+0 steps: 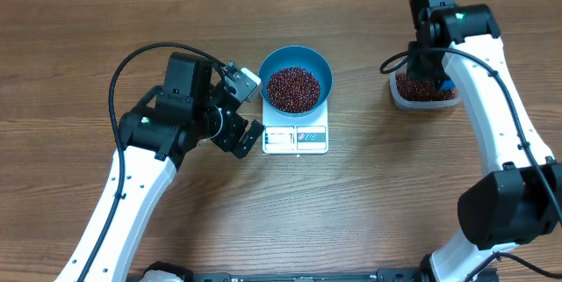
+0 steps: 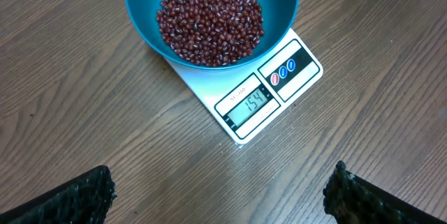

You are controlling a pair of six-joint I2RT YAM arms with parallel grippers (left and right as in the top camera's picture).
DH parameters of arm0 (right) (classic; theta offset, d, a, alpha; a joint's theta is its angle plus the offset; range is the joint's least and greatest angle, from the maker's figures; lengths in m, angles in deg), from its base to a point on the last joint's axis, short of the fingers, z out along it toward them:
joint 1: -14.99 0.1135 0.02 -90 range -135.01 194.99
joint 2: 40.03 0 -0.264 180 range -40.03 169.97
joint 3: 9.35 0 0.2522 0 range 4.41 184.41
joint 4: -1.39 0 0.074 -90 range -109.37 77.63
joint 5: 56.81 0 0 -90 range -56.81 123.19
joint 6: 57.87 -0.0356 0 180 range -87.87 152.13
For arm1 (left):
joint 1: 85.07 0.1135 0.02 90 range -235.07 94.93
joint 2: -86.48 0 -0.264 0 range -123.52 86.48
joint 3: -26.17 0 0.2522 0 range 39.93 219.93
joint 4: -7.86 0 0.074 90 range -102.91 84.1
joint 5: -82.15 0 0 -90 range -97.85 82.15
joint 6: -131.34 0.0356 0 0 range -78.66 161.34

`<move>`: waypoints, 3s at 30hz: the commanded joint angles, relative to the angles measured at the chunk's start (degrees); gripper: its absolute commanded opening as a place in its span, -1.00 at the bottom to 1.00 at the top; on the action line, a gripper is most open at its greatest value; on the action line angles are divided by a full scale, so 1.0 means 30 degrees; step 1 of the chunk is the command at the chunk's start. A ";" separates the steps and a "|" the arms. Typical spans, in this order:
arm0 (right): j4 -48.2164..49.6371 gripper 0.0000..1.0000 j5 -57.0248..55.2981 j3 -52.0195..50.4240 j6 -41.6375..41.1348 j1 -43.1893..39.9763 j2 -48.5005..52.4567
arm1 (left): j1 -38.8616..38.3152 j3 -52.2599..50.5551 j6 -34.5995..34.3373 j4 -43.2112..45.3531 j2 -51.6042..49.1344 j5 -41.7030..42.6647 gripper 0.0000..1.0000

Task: Scoop item into bowl and weigh 150g on scale
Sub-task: 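Dip the blue scoop into the bean container with the right gripper, then carry the filled scoop left over the teal bowl, then tilt the scoop over the bowl to trickle beans in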

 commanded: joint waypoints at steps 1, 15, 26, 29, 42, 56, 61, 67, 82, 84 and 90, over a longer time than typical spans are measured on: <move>-0.0182 -0.93 0.4437 0.2769 0.1617 -0.0022 -0.0277 | -0.0044 -0.0073 -0.0335 0.0029 -0.0146 0.0284 1.00; 0.0408 -0.93 1.4331 0.4146 0.3665 0.1770 -0.0386 | -0.0044 -0.0073 -0.0335 0.0029 -0.0146 0.0277 1.00; 0.0838 -0.92 0.7635 0.4146 0.2506 0.5778 0.0991 | -0.0044 -0.0073 -0.0335 0.0029 -0.0146 0.0277 1.00; 0.0845 -0.93 0.6171 0.4146 0.2069 0.6470 0.1654 | -0.0044 -0.0073 -0.0335 0.0029 -0.0146 0.0284 1.00; 0.1676 -0.93 0.6054 0.4146 0.2076 0.6819 0.3847 | -0.0044 -0.0073 -0.0335 0.0029 -0.0146 0.0277 1.00; 0.1632 -0.93 0.6142 0.4146 0.2084 0.7278 0.4663 | -0.0044 -0.0073 -0.0335 0.0029 -0.0146 0.0284 1.00; 0.1559 -0.93 0.6900 0.4146 0.2091 0.7461 0.4663 | -0.0044 -0.0073 -0.0335 0.0029 -0.0146 0.0284 0.99; 0.1559 -0.93 0.7300 0.4146 0.2091 0.7453 0.4656 | -0.0044 -0.0073 -0.0335 0.0029 -0.0146 0.0277 1.00; 0.1559 -0.93 1.0127 0.4153 0.2229 0.6892 0.4656 | -0.0044 -0.0073 -0.0335 0.0029 -0.0146 0.0284 0.99; 0.1472 -0.93 1.1183 0.4153 0.2229 0.6302 0.4656 | -0.0044 -0.0073 -0.0335 0.0029 -0.0146 0.0284 1.00; 0.1355 -0.93 1.2662 0.4218 0.2616 0.5253 0.4517 | -0.0044 -0.0073 -0.0335 0.0029 -0.0146 0.0277 1.00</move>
